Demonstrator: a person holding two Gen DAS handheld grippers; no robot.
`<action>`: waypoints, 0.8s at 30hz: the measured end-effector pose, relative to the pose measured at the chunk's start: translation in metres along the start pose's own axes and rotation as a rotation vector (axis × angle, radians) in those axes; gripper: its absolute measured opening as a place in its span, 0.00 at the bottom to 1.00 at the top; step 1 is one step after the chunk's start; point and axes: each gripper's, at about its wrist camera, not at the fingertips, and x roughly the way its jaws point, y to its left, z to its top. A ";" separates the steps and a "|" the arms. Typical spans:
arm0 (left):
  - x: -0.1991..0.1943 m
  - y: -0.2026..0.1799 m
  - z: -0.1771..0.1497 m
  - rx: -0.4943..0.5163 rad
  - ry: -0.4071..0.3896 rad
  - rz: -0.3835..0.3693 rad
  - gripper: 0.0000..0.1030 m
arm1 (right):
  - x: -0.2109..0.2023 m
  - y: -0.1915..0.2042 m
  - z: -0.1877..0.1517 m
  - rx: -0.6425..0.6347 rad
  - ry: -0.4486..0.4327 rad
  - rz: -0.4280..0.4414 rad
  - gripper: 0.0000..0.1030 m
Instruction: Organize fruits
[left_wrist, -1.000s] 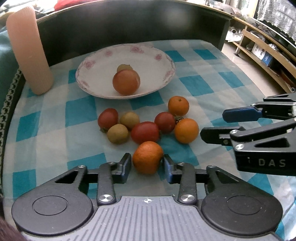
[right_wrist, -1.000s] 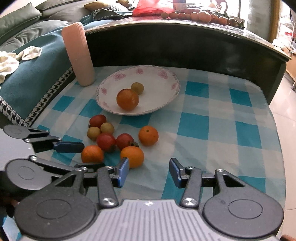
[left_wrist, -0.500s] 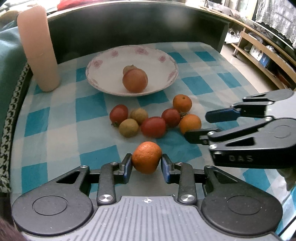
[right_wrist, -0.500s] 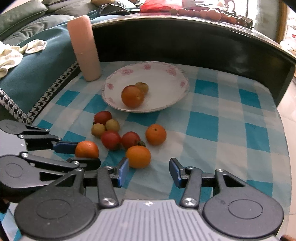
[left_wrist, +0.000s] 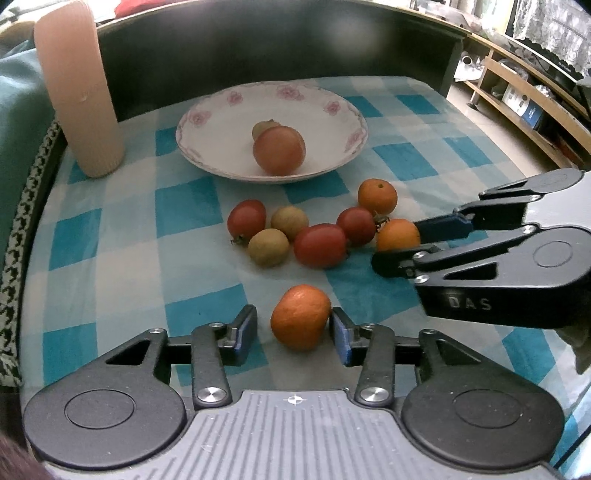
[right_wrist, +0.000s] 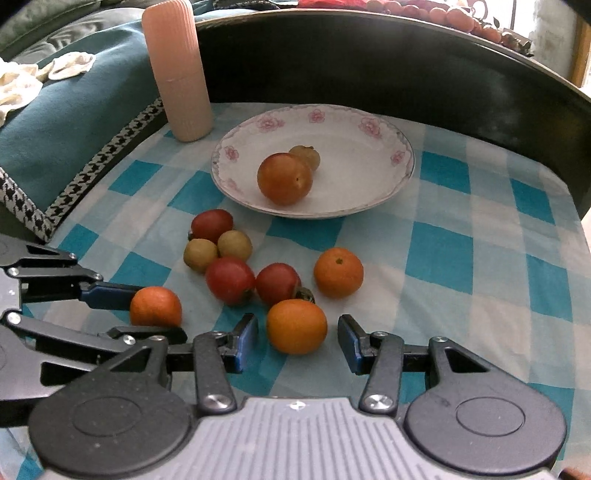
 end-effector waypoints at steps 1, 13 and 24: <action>0.000 -0.001 0.000 0.004 -0.001 0.002 0.49 | -0.001 0.001 0.000 -0.005 0.002 -0.006 0.58; -0.009 -0.010 -0.006 0.032 0.012 -0.023 0.40 | -0.014 0.002 -0.012 -0.014 0.027 0.016 0.47; -0.016 -0.026 -0.025 0.056 0.032 -0.011 0.42 | -0.040 0.019 -0.045 -0.064 0.051 0.033 0.47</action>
